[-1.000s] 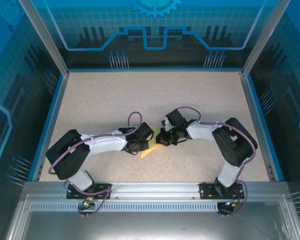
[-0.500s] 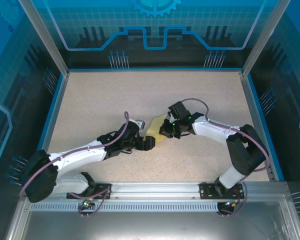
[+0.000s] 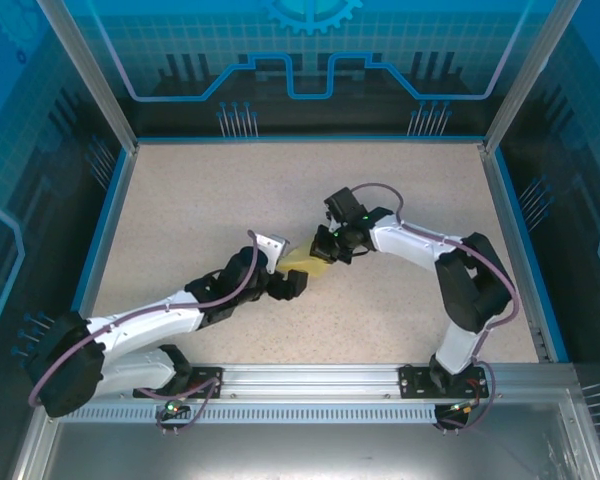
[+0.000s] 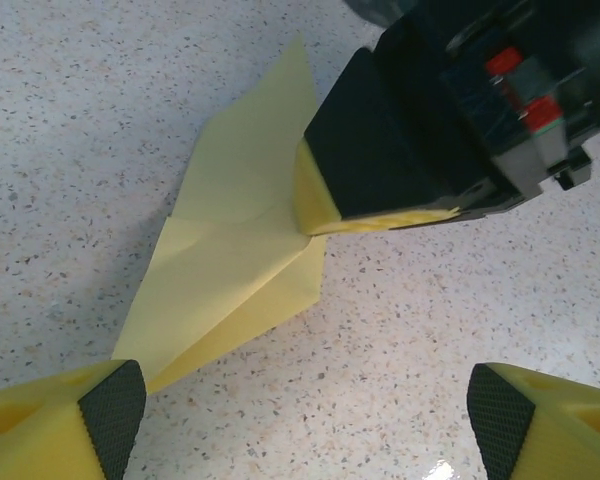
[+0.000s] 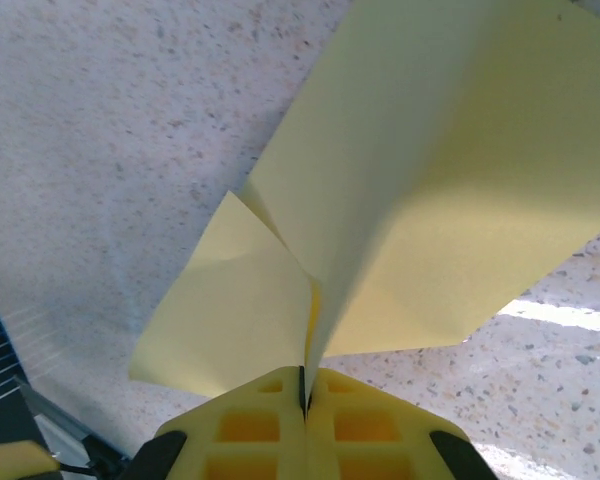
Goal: Fold a paper plane with a square sheet of paper (pick it up from the middle)
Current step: Fourth fold the wing at the center of the table.
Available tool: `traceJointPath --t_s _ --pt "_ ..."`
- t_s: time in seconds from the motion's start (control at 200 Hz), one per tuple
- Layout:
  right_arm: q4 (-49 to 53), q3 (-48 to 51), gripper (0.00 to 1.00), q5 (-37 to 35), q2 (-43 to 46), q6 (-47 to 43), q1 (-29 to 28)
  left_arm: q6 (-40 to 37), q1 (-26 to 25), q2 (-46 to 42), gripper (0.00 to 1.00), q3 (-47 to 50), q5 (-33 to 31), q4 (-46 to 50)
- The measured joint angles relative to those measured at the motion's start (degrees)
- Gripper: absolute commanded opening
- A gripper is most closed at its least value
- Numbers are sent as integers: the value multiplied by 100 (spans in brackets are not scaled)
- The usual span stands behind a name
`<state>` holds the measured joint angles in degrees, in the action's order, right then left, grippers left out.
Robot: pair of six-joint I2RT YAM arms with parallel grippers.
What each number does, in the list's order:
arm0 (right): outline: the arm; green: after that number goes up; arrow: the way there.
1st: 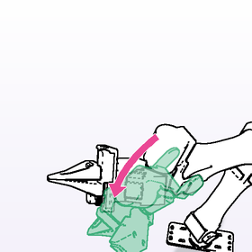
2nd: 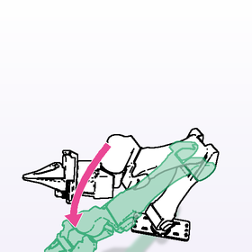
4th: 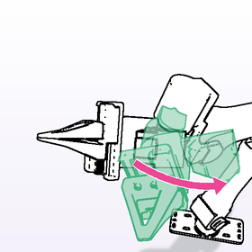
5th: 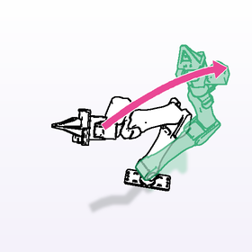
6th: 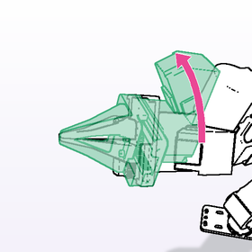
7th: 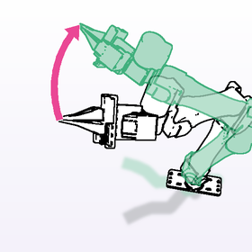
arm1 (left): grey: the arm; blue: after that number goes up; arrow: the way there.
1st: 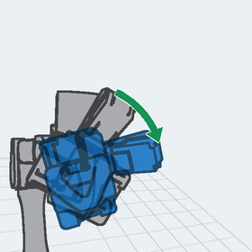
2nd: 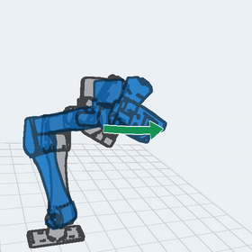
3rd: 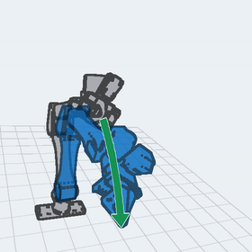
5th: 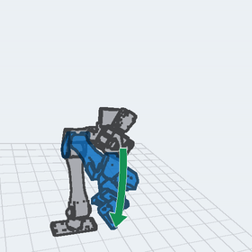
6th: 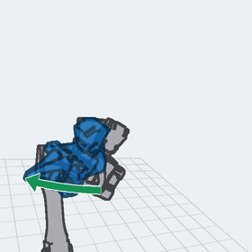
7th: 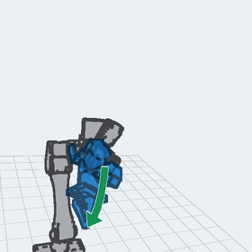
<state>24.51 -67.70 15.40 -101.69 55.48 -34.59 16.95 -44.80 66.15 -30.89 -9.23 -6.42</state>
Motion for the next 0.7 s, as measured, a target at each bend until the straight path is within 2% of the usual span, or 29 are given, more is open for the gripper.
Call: traceJointPath --t_s 0.18,0.365,0.485,0.7 --pt "417 -601 0 -48 -643 -400 -170 -42 0 0 91 175 -46 -105" --pt "592 -470 0 -151 -610 -590 -192 -66 2 -2 99 358 -4 -184" --pt "697 -20 0 -179 -251 -605 -85 -87 0 0 98 450 146 -354" --pt "772 118 0 -155 22 -579 28 -374 -17 527 87 470 420 -715"
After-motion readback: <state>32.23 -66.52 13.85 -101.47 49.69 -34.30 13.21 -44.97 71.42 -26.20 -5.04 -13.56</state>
